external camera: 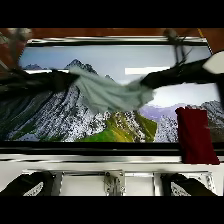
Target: Fold the shirts.
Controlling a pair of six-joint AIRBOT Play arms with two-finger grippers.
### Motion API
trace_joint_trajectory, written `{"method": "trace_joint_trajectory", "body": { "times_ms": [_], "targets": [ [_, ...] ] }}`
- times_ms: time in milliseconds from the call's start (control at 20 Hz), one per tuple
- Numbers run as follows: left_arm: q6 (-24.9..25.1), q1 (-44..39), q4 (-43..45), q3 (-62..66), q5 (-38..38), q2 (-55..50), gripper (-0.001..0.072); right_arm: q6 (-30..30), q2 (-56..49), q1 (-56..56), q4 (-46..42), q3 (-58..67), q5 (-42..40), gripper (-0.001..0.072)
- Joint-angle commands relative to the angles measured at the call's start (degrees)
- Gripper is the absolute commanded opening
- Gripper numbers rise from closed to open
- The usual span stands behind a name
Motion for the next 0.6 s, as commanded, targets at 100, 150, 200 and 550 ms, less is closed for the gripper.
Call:
{"method": "trace_joint_trajectory", "body": {
  "times_ms": [100,150,200,550],
  "targets": [
    [-1.7,0.1,5.6,18.8,-0.3,6.8,0.0037,7.1,15.3,0.0,-7.2,15.4,-4.1,0.0063],
    [-2.8,0.1,5.7,18.8,-0.9,7.2,0.0036,8.6,17.1,0.0,-7.2,15.5,-3.3,0.0064],
    [-2.8,0.1,5.9,18.8,-3.0,7.4,0.0037,9.5,18.3,0.0,-7.2,15.5,-1.6,0.0064],
    [-8.3,0.1,19.2,10.0,-19.9,5.5,0.0037,17.1,14.0,0.0,-21.2,13.4,28.3,0.0064]
  ]
}}
